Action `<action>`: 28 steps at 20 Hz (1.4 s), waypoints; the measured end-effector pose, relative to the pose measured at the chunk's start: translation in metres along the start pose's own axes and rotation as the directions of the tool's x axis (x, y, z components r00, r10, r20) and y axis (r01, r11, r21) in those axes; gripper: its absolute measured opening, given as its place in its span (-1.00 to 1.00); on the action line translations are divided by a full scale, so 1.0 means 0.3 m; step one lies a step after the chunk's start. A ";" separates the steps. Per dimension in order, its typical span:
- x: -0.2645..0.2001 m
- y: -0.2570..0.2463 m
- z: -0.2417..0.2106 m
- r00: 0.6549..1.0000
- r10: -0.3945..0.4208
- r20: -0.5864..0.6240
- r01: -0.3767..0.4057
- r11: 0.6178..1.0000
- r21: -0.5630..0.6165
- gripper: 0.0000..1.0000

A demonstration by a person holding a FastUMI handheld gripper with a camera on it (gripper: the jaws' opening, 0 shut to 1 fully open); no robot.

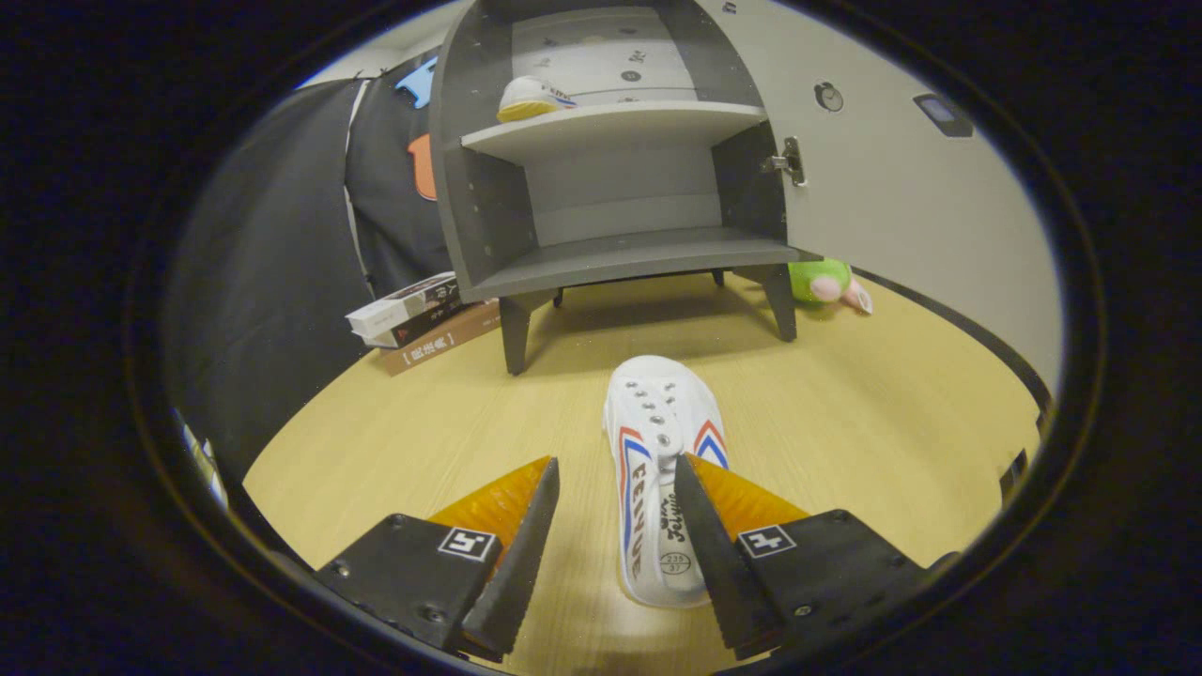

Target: Open the shoe cabinet door, grab the shoes and put them into the shoe cabinet, then close the shoe cabinet door.

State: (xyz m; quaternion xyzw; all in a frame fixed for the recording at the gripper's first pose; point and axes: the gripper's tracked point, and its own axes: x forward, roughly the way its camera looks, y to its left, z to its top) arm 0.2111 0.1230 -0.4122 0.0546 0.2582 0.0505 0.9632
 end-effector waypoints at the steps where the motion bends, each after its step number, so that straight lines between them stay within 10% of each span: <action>1: 0.028 0.008 -0.032 0.998 0.032 -0.046 -0.031 0.999 0.018 0.54; 6: 0.079 -0.051 -0.003 0.999 -0.001 -0.033 0.005 0.992 0.125 -0.56; 9: 0.069 -0.041 0.014 0.999 0.053 0.006 -0.053 0.990 0.133 -0.77; 28: -0.452 0.145 0.350 0.924 0.251 0.290 -0.235 0.968 -0.088 -0.83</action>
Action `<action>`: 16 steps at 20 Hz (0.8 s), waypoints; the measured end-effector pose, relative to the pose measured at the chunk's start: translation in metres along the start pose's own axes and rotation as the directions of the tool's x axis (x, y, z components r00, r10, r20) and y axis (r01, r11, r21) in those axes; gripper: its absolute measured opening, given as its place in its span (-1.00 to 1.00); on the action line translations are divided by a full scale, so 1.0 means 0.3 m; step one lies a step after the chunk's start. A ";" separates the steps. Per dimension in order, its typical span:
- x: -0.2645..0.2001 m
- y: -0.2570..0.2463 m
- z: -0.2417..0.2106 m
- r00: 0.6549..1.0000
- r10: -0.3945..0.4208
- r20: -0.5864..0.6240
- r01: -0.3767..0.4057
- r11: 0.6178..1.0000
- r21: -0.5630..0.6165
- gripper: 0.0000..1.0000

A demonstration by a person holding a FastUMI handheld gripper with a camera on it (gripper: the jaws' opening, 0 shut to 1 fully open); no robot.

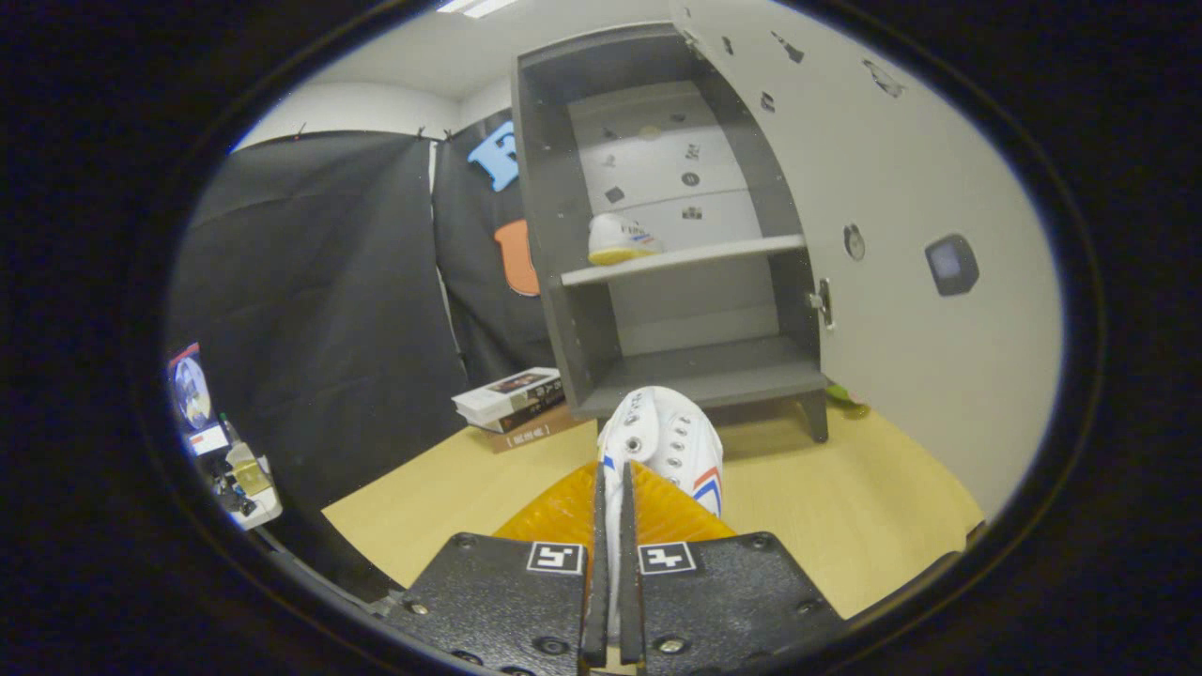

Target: Open the shoe cabinet door, grab the shoes and put them into the shoe cabinet, then close the shoe cabinet door.

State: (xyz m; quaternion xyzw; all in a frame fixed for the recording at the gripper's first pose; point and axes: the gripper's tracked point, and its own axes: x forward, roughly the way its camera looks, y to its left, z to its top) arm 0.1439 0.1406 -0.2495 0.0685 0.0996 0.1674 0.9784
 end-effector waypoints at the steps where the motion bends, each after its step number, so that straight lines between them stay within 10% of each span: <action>1: -0.023 0.021 0.042 1.000 0.010 0.023 -0.010 1.000 -0.003 -0.83; 16: 0.000 0.053 0.666 0.987 -0.020 0.158 0.034 0.995 -0.089 -0.87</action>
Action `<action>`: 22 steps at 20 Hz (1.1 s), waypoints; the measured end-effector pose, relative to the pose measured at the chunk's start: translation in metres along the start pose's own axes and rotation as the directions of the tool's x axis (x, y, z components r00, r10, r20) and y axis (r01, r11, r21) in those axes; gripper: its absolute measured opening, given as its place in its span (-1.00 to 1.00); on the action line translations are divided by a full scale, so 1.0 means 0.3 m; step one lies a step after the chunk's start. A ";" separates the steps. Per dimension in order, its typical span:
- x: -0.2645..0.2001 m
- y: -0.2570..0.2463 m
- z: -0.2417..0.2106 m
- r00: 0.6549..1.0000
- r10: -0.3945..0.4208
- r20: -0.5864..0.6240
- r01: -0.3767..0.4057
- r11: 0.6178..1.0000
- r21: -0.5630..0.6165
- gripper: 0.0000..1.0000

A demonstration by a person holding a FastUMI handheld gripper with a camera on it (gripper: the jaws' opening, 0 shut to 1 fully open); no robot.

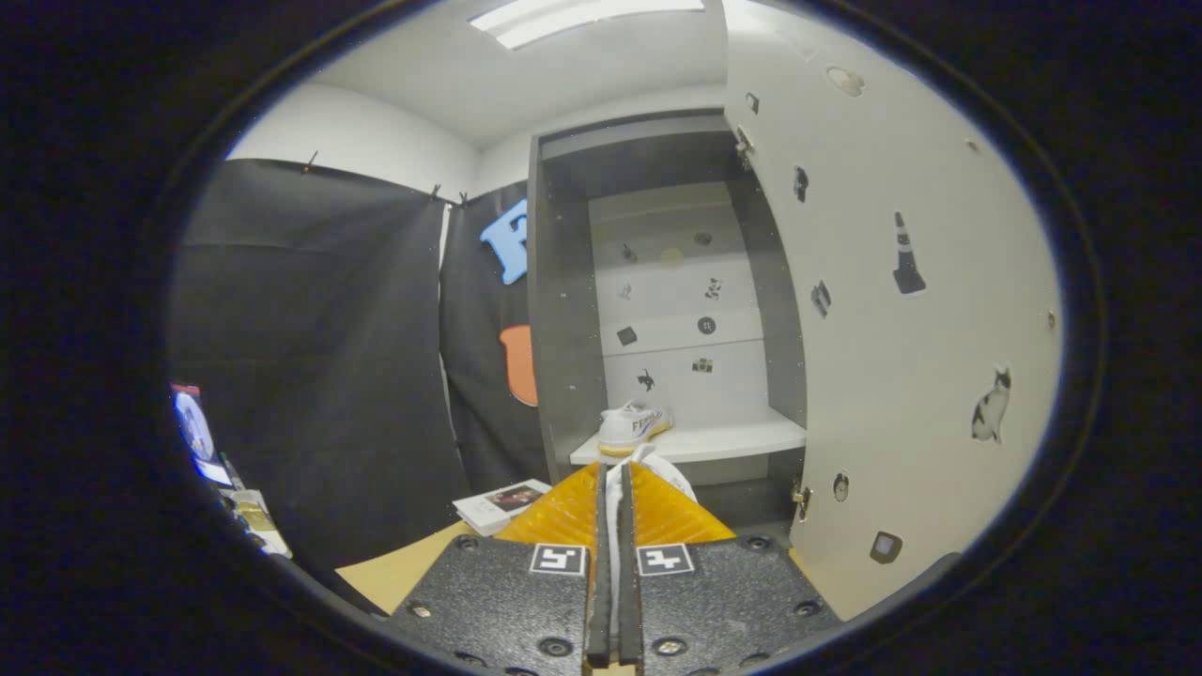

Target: Open the shoe cabinet door, grab the shoes and put them into the shoe cabinet, then close the shoe cabinet door.

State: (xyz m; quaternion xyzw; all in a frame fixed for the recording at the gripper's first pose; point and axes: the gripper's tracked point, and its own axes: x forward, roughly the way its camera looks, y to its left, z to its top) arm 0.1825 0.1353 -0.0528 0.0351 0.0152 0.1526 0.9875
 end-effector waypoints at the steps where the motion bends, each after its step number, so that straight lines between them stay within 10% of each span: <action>1: 0.034 -0.024 -0.001 1.000 -0.018 -0.015 0.018 1.000 -0.011 -0.87; 15: 0.364 -0.187 0.351 0.987 -0.131 0.095 0.143 0.980 -0.137 -0.93; 22: 0.345 -0.124 0.235 0.997 -0.071 0.040 0.076 0.982 -0.170 -0.93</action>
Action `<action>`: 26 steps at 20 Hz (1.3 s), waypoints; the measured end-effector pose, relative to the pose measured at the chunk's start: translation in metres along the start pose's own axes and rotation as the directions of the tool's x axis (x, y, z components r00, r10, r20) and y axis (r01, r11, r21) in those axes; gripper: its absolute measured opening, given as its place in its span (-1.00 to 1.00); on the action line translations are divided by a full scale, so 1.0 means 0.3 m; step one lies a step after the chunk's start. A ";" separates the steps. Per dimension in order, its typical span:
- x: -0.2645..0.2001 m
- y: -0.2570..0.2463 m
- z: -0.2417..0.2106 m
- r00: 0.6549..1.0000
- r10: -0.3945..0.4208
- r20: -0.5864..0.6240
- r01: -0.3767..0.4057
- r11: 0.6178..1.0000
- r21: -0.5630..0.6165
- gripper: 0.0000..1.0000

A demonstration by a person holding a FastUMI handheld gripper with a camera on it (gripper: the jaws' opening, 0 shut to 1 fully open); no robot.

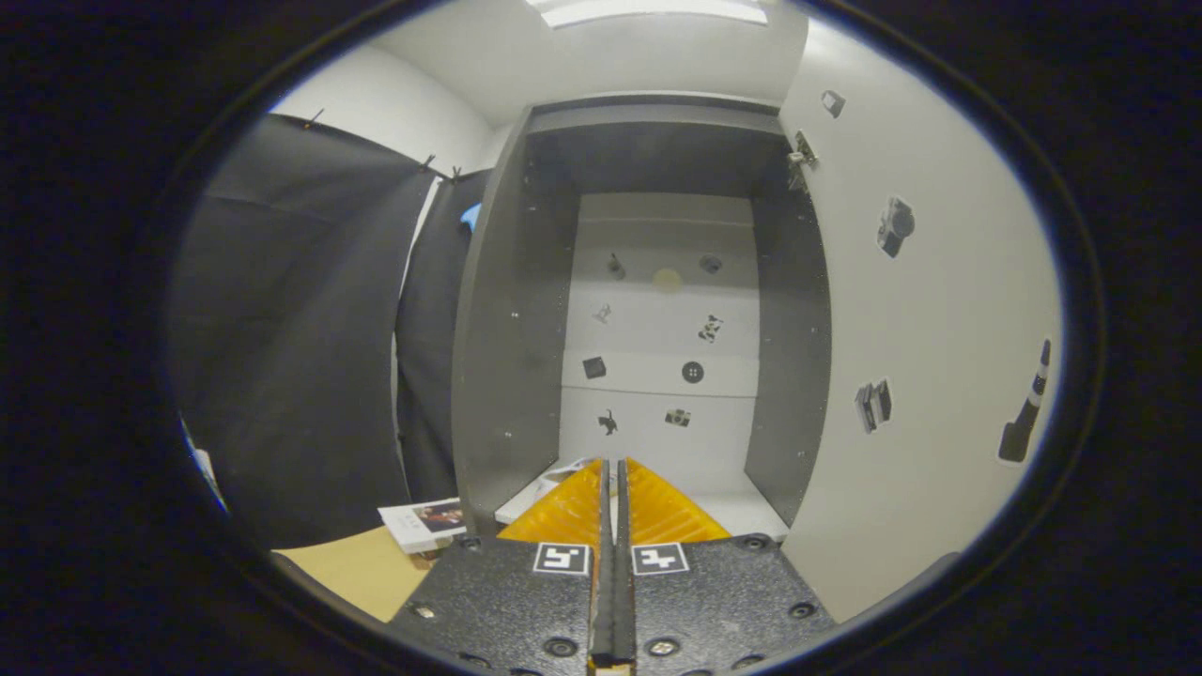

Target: Open the shoe cabinet door, grab the shoes and put them into the shoe cabinet, then close the shoe cabinet door.

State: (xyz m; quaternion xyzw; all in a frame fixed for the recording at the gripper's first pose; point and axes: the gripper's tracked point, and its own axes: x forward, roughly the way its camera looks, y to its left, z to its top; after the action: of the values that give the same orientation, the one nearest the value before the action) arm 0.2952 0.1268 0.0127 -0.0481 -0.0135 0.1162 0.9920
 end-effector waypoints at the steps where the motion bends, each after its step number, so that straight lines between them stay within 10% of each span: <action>1: -0.002 0.017 -0.017 1.000 0.013 -0.008 -0.013 1.000 0.005 -0.94; 9: -0.045 0.077 -0.165 0.996 0.053 -0.068 -0.051 0.998 0.027 -0.92; 12: -0.068 0.114 -0.245 0.994 0.069 -0.081 -0.066 0.997 0.033 0.01; 17: -0.109 0.178 -0.418 0.992 0.090 -0.094 -0.075 0.986 0.147 0.96; 22: -0.158 0.303 -0.774 0.978 0.102 -0.184 -0.040 0.949 0.313 1.00; 26: -0.180 0.453 -1.048 0.938 0.187 -0.291 0.016 0.816 0.578 1.00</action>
State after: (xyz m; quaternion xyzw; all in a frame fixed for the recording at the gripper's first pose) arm 0.2234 0.2168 -0.3145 0.2322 0.1929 0.1500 0.9415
